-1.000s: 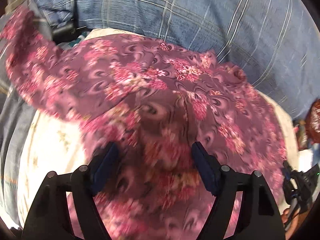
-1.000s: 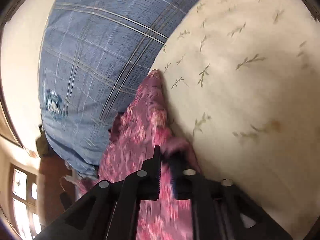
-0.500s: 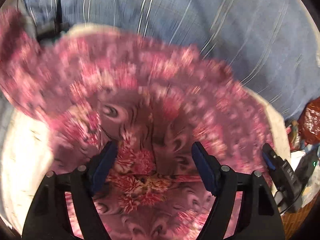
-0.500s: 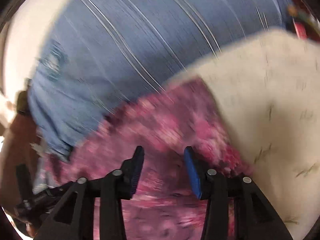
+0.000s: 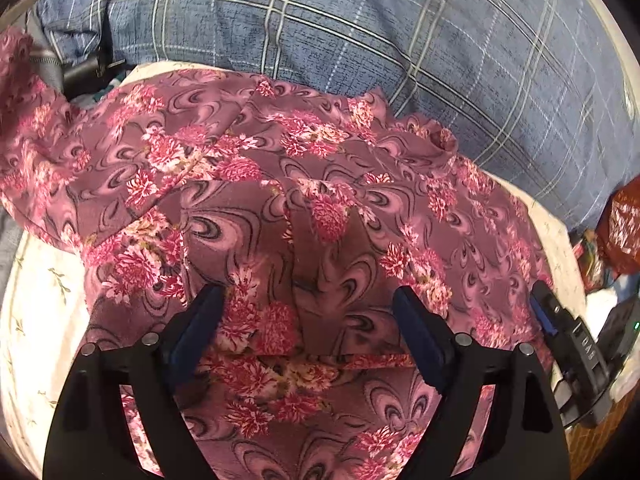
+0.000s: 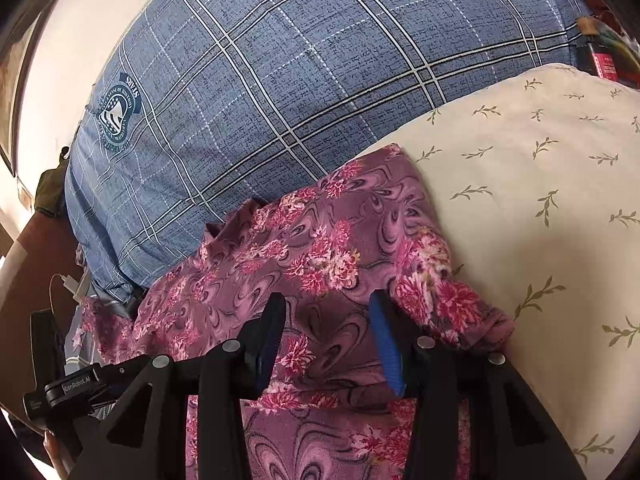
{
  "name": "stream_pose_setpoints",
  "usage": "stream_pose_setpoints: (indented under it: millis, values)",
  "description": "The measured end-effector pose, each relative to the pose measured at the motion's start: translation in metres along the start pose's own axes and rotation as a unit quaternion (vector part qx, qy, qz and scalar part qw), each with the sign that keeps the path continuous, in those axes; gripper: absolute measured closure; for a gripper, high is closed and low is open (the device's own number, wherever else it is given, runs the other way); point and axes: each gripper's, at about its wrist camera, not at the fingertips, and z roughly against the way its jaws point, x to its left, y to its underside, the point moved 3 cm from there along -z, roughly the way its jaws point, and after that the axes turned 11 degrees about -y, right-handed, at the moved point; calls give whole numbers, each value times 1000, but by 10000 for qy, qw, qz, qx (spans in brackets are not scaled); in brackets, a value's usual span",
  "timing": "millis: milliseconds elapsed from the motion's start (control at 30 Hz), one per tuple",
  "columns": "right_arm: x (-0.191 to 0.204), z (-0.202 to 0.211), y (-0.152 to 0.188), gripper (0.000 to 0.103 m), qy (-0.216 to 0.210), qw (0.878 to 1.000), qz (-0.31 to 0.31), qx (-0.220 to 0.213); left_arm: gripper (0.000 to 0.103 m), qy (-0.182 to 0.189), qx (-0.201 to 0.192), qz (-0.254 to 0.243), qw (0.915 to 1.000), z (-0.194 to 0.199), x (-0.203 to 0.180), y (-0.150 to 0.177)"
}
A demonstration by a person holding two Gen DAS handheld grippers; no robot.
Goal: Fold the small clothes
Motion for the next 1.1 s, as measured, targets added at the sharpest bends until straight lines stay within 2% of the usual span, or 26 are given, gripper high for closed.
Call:
stream_pose_setpoints:
  millis: [67, 133, 267, 333, 400, 500, 600, 733, 833, 933, 1033, 1100]
  values:
    - [4, -1, -1, 57, 136, 9998, 55, 97, 16, 5, -23, -44, 10000, 6, 1, 1]
    - [15, -1, -2, 55, 445, 9983, 301, 228, 16, 115, 2, 13, 9999, 11, 5, 1]
    - [43, 6, 5, 54, 85, 9980, 607, 152, 16, 269, 120, 253, 9992, 15, 17, -1]
    - [47, -2, 12, 53, 98, 9970, 699, 310, 16, 273, 130, 379, 9988, 21, 26, -3]
    - [40, -14, 24, 51, 287, 9952, 794, 497, 16, 271, 35, 472, 9985, 30, 40, -7]
    - [39, -12, 24, 50, 192, 9958, 794, 410, 16, 61, -160, 592, 9981, 45, 72, -17]
    - [42, -12, 26, 49, 267, 9947, 903, 406, 16, -349, -342, 755, 9959, 59, 117, -33]
    - [46, -16, 27, 42, 288, 9934, 1018, 436, 16, -1175, -579, 1056, 9857, 75, 190, -64]
    - [47, -18, 27, 38, 233, 9931, 1054, 456, 16, -1471, -614, 1537, 9752, 83, 248, -89]
    - [46, -17, 27, 38, 196, 9934, 1039, 437, 16, -1443, -545, 2119, 9651, 82, 298, -109]
    - [44, -17, 27, 36, 122, 9940, 1004, 419, 16, -1115, -489, 2666, 9561, 71, 326, -117]
    - [44, -17, 27, 35, 72, 9942, 990, 414, 16, -819, -419, 2820, 9550, 60, 335, -116]
